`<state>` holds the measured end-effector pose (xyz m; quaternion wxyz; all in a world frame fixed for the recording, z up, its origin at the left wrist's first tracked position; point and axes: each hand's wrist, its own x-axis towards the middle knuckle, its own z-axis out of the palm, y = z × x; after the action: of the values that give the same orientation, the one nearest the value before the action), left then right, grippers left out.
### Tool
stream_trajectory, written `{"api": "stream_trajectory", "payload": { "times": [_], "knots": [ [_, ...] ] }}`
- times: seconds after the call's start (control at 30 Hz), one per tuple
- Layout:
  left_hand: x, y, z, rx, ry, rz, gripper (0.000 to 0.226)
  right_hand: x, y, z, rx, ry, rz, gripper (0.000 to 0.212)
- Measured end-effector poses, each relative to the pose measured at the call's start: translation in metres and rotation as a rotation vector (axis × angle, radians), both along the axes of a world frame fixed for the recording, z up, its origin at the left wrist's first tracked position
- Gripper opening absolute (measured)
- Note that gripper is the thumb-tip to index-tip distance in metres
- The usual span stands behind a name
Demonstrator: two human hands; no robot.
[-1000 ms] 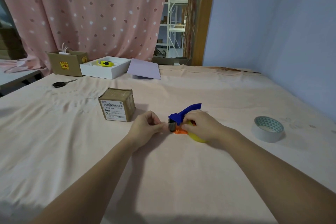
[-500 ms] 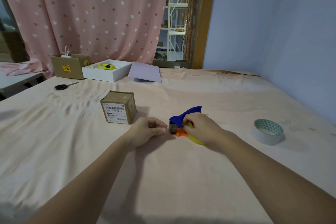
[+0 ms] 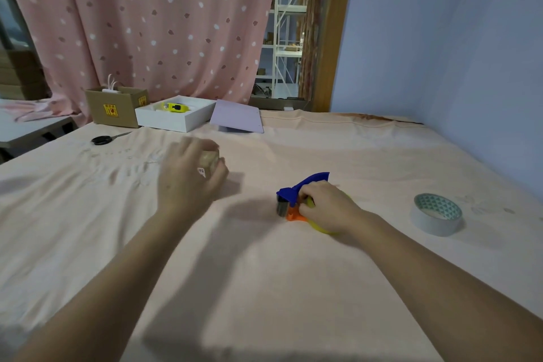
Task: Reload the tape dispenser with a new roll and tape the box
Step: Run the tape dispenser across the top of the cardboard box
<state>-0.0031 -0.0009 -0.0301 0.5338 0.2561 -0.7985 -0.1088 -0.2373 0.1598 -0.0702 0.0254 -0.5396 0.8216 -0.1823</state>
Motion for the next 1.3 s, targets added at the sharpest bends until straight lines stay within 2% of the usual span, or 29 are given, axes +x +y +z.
{"api": "stream_trajectory", "payload": {
  "times": [0.03, 0.1, 0.17, 0.2, 0.27, 0.37, 0.47, 0.53, 0.67, 0.77, 0.83, 0.93, 1.03, 1.17, 1.2, 1.3],
  "knots": [
    [0.005, -0.012, 0.001, 0.019, -0.051, 0.083, 0.036, 0.0, 0.001, 0.0, 0.0, -0.009, 0.0, 0.007],
    [0.013, -0.038, -0.004, 0.234, -0.298, 0.214, 0.07, 0.0, 0.001, -0.001, -0.002, -0.039, -0.002, 0.008],
    [0.017, -0.052, -0.015, 0.446, -0.454, 0.205, 0.09, -0.001, 0.001, 0.0, -0.003, -0.068, -0.006, 0.01],
    [0.017, -0.054, -0.021, 0.511, -0.443, 0.157, 0.088, -0.001, 0.001, 0.001, 0.0, -0.081, -0.001, 0.012],
    [0.018, -0.055, -0.028, 0.55, -0.341, 0.1, 0.07, 0.001, 0.003, 0.004, -0.007, -0.122, 0.013, 0.017],
    [0.021, -0.053, -0.027, 0.549, -0.226, 0.136, 0.049, 0.0, 0.011, 0.014, -0.125, -0.25, -0.011, 0.022],
    [0.026, -0.055, -0.03, 0.545, -0.224, 0.126, 0.047, -0.017, 0.025, 0.023, -0.354, -0.363, -0.116, 0.023],
    [0.027, -0.056, -0.031, 0.56, -0.206, 0.113, 0.047, -0.037, 0.035, 0.025, -0.438, -0.397, -0.231, 0.032],
    [0.022, -0.053, -0.031, 0.58, -0.205, 0.088, 0.048, -0.063, 0.041, 0.015, -0.263, -0.712, -0.365, 0.071],
    [0.016, -0.05, -0.033, 0.561, -0.241, 0.076, 0.051, -0.067, 0.033, 0.008, -0.21, -0.822, -0.297, 0.083],
    [0.013, -0.05, -0.034, 0.555, -0.235, 0.083, 0.051, -0.07, 0.027, 0.01, -0.132, -0.819, -0.221, 0.091],
    [0.011, -0.051, -0.037, 0.548, -0.227, 0.088, 0.052, -0.071, 0.018, 0.013, 0.024, -0.679, -0.127, 0.105],
    [0.011, -0.051, -0.039, 0.539, -0.217, 0.089, 0.053, -0.07, 0.011, 0.011, -0.011, -0.58, -0.153, 0.082],
    [0.01, -0.051, -0.041, 0.533, -0.195, 0.077, 0.055, -0.069, 0.014, 0.006, -0.053, -0.483, -0.216, 0.03],
    [0.01, -0.05, -0.042, 0.537, -0.18, 0.069, 0.057, -0.068, 0.016, 0.004, -0.068, -0.485, -0.223, 0.024],
    [0.008, -0.044, -0.045, 0.56, -0.162, 0.056, 0.074, -0.064, 0.022, 0.004, -0.139, -0.549, -0.252, 0.029]
  ]
}}
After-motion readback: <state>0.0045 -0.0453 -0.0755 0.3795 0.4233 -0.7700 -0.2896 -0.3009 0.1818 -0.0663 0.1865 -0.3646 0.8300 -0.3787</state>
